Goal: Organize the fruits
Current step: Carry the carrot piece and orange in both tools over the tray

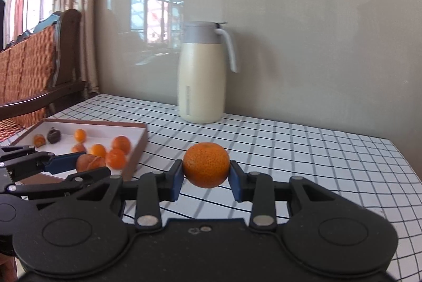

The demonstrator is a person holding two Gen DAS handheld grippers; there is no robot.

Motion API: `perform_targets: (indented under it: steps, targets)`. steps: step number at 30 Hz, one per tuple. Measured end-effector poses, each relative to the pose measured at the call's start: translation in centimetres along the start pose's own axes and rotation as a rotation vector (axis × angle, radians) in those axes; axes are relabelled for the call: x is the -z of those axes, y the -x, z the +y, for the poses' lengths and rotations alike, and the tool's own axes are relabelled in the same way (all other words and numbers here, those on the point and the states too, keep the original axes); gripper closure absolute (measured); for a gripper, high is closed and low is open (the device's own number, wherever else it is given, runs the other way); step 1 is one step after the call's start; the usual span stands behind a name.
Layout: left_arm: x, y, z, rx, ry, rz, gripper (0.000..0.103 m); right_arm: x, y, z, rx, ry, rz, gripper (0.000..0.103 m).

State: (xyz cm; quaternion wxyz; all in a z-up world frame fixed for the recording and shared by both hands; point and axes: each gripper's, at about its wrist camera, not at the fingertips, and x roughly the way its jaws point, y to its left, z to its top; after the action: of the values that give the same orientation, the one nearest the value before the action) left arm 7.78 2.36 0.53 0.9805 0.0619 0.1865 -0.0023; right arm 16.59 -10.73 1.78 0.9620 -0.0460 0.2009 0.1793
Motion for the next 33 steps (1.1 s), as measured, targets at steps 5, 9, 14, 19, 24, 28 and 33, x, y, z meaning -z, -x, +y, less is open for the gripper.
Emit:
perform_targets:
  steps: [5,9,14,19,24,28,33]
  targets:
    - [0.4,0.9,2.7,-0.055,0.020,-0.005,0.072,-0.4,-0.5,2.5,-0.048,0.033,-0.008,0.075]
    - [0.6,1.1,4.4,-0.080,0.032,-0.003,0.072,-0.6,-0.9,3.9,-0.076,0.045,-0.010,0.075]
    - [0.8,1.7,6.0,-0.102,0.047,-0.013,0.072,-0.8,-1.5,5.8,-0.106,0.064,-0.013,0.075]
    - [1.1,2.4,7.4,-0.120,0.064,-0.022,0.072,-0.8,-1.9,7.4,-0.130,0.089,-0.015,0.075]
    - [1.4,3.0,8.8,-0.139,0.075,-0.026,0.072,-0.9,-2.2,9.1,-0.158,0.106,-0.021,0.075]
    - [1.6,3.4,10.3,-0.164,0.090,-0.033,0.072,-0.9,-2.2,10.7,-0.191,0.134,-0.035,0.075]
    - [2.0,4.0,12.3,-0.205,0.103,-0.036,0.072,-1.2,-2.4,12.7,-0.228,0.158,-0.055,0.075]
